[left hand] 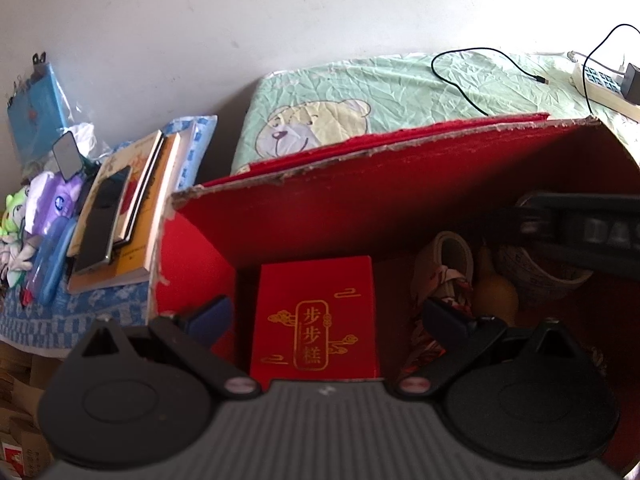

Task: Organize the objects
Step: 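Open the right gripper and raise it out of the box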

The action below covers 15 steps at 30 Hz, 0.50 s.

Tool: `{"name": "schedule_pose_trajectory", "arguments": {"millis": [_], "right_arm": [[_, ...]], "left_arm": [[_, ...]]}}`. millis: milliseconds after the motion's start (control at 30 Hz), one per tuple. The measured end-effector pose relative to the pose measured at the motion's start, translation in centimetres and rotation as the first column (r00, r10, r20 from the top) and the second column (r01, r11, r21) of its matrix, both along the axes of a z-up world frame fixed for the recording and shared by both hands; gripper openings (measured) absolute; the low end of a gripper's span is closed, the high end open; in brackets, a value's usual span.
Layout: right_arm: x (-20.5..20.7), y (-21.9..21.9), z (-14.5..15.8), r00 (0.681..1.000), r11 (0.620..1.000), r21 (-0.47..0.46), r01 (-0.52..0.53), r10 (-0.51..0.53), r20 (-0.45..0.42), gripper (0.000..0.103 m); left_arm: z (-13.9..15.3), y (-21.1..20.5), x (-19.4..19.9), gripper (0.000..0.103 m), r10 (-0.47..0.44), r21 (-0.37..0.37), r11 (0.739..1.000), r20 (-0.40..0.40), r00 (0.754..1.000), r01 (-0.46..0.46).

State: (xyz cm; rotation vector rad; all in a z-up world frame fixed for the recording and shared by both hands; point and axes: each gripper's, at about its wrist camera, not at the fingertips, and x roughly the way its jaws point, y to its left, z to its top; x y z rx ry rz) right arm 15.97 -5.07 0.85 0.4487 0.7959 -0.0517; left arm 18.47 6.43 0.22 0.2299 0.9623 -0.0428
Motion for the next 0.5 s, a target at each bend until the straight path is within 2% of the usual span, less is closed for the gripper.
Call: {"name": "schedule_pose_trajectory", "arguments": {"millis": [167, 267, 333, 433, 500], "right_arm": [[-2.0, -0.7, 0.2, 1.0, 0.999, -0.049, 0.014, -0.014, 0.009, 0.044], [-3.2, -1.0, 0.8, 0.999, 0.999, -0.053, 0.001, 0.001, 0.035, 0.043], [-4.3, -1.5, 1.5, 0.998, 0.998, -0.065, 0.023, -0.018, 0.065, 0.05], [-5.3, -1.9, 2.4, 0.994, 0.997, -0.071, 0.034, -0.026, 0.108, 0.052], [-5.8, -2.2, 2.9, 0.992, 0.997, -0.064, 0.033, -0.024, 0.128, 0.057]], "left_arm": [[0.3, 0.5, -0.1, 0.101, 0.024, -0.027, 0.999, 0.012, 1.0, -0.024], [1.0, 0.8, -0.8, 0.101, 0.049, -0.042, 0.998, 0.048, 0.998, -0.047], [1.7, 0.9, -1.5, 0.101, 0.053, -0.061, 0.997, 0.063, 0.997, -0.05], [3.0, 1.0, -3.0, 0.101, 0.059, -0.067, 0.996, 0.086, 0.995, -0.053], [3.8, 1.0, -3.9, 0.101, 0.063, -0.063, 0.996, 0.097, 0.993, -0.057]]}}
